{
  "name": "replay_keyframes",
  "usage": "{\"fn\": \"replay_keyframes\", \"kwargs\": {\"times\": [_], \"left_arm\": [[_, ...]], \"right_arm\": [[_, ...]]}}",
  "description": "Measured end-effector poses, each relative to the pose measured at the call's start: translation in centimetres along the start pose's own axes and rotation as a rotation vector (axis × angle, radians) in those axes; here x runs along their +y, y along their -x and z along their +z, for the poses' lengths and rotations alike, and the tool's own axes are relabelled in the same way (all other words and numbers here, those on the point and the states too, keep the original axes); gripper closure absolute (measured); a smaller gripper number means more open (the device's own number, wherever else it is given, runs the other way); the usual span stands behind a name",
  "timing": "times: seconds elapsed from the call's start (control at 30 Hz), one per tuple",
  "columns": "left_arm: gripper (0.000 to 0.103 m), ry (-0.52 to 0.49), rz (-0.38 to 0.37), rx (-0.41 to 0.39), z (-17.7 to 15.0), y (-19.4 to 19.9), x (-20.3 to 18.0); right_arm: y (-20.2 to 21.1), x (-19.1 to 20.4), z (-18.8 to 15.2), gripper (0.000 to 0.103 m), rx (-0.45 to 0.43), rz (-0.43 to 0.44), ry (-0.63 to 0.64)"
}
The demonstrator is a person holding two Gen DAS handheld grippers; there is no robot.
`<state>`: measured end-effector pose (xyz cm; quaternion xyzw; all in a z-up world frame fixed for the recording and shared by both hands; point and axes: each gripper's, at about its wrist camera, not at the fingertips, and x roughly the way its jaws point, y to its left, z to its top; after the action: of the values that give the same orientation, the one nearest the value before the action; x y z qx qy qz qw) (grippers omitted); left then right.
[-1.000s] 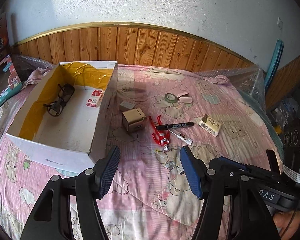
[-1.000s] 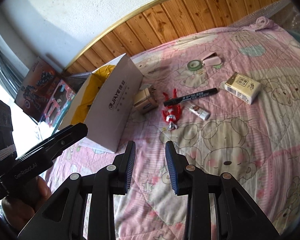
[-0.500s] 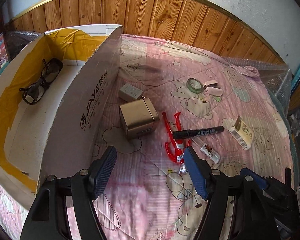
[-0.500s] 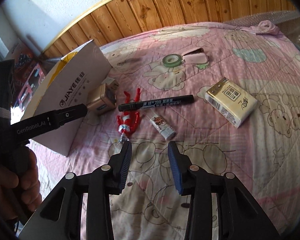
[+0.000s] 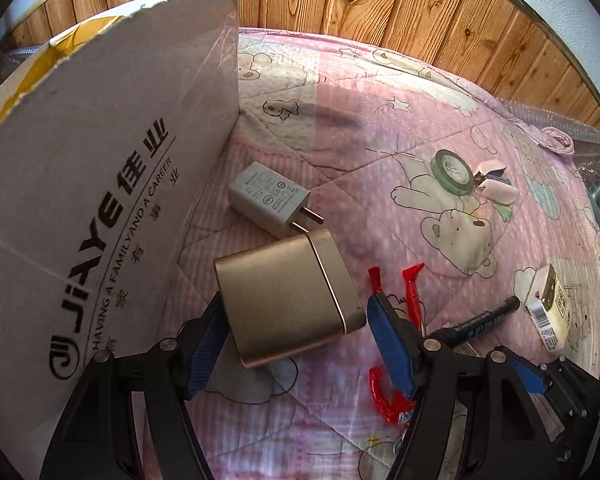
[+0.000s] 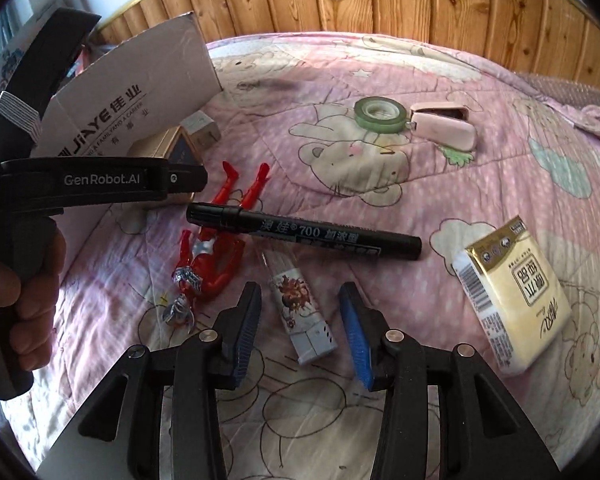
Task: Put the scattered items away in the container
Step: 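Grasp the gold square tin with the left tool while the right tool grasps the clear printed tube, then carry the gold tin with the left tool while the right tool carries the tube to the box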
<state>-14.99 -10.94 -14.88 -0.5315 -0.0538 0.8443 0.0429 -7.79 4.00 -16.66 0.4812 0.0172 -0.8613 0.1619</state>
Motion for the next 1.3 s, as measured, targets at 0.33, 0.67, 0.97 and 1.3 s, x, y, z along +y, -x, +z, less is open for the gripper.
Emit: {"fn": "replay_keyframes", "kwargs": {"times": [0.33,0.67,0.97,1.3], "left_arm": [[0.046,0.039,-0.060,0.002,-0.2,0.2,1.6],[0.049,0.037,-0.059,0.032,-1.9,3.5,2.2],[0.049,-0.020,-0.090,-0.011,-5.8,6.2,1.1],[0.049,-0.087,-0.114,-0.117,-10.5,12.0,0.8]], "right_arm": [[0.1,-1.8,0.6,0.084,0.031,0.068,-0.162],[3.2,-2.4,-1.3,0.084,0.064,0.146,-0.371],[6.7,0.4,-3.7,0.084,-0.019,0.136,-0.343],[12.4,5.7,-6.1,0.084,-0.108,0.102,-0.272]]}}
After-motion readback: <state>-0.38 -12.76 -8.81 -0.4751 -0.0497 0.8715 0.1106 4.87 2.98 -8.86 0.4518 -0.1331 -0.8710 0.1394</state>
